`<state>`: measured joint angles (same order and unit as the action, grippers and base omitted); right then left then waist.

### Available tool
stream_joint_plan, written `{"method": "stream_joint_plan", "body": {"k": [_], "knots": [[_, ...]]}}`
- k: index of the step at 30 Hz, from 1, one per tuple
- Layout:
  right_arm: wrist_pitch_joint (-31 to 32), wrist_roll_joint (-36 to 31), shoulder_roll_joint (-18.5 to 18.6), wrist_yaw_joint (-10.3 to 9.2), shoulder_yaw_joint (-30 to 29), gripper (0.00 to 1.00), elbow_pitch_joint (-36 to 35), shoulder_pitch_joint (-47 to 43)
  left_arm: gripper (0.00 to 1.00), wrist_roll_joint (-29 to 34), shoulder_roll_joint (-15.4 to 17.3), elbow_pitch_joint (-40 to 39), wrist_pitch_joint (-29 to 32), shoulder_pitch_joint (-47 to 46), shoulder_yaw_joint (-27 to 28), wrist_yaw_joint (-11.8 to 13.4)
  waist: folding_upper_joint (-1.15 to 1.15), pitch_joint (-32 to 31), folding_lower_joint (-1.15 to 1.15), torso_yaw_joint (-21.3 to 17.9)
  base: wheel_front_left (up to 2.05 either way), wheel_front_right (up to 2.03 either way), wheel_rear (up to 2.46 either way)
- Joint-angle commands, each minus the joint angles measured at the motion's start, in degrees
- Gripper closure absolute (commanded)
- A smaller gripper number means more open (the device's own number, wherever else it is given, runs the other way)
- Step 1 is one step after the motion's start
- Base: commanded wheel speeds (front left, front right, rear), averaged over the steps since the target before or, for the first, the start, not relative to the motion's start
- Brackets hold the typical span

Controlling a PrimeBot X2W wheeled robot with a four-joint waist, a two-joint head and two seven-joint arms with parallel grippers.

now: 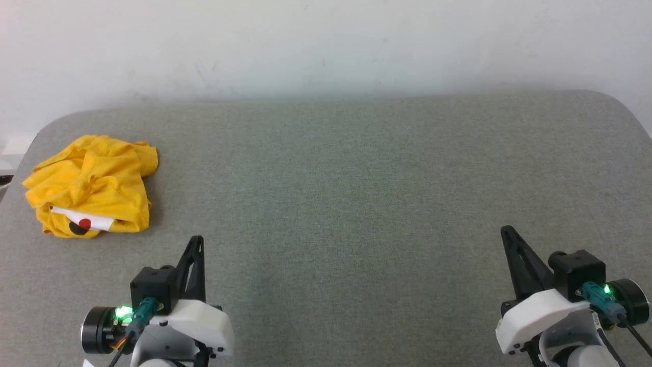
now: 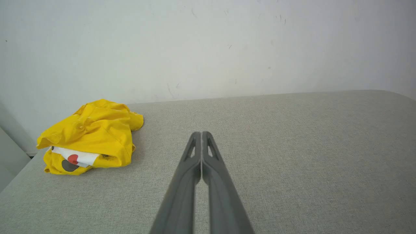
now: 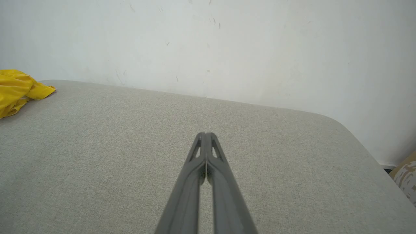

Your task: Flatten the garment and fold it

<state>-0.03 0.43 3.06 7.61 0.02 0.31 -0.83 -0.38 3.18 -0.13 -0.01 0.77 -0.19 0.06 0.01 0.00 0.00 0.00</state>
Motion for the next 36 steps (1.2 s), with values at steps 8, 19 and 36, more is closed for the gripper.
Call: {"method": "stream_joint_plan", "body": {"k": [8, 19, 36], "knots": [[-0.04, 0.06, 0.03, 0.00, -0.02, 0.00, 0.18, -0.08, 0.00, -0.02, 0.02, -0.02, -0.04, 0.04, -0.06, -0.01, -0.01, 0.00, 0.00, 0.00, 0.00, 0.00, 0.00], [-1.16, 1.55, 0.02, -0.01, -0.82, 0.00, 0.40, -0.43, 0.00, -0.40, 0.00, -0.54, -1.16, 0.56, -0.22, -0.31, -0.01, 0.05, 0.00, -0.02, 0.00, 0.00, 0.00], [-3.19, 3.87, -0.01, -0.03, -2.22, 0.00, 0.55, -0.91, 0.00, -1.10, -0.05, -1.53, -3.19, 1.42, -0.40, -0.89, -0.01, 0.29, 0.00, 0.00, 0.00, 0.00, 0.00]]}}
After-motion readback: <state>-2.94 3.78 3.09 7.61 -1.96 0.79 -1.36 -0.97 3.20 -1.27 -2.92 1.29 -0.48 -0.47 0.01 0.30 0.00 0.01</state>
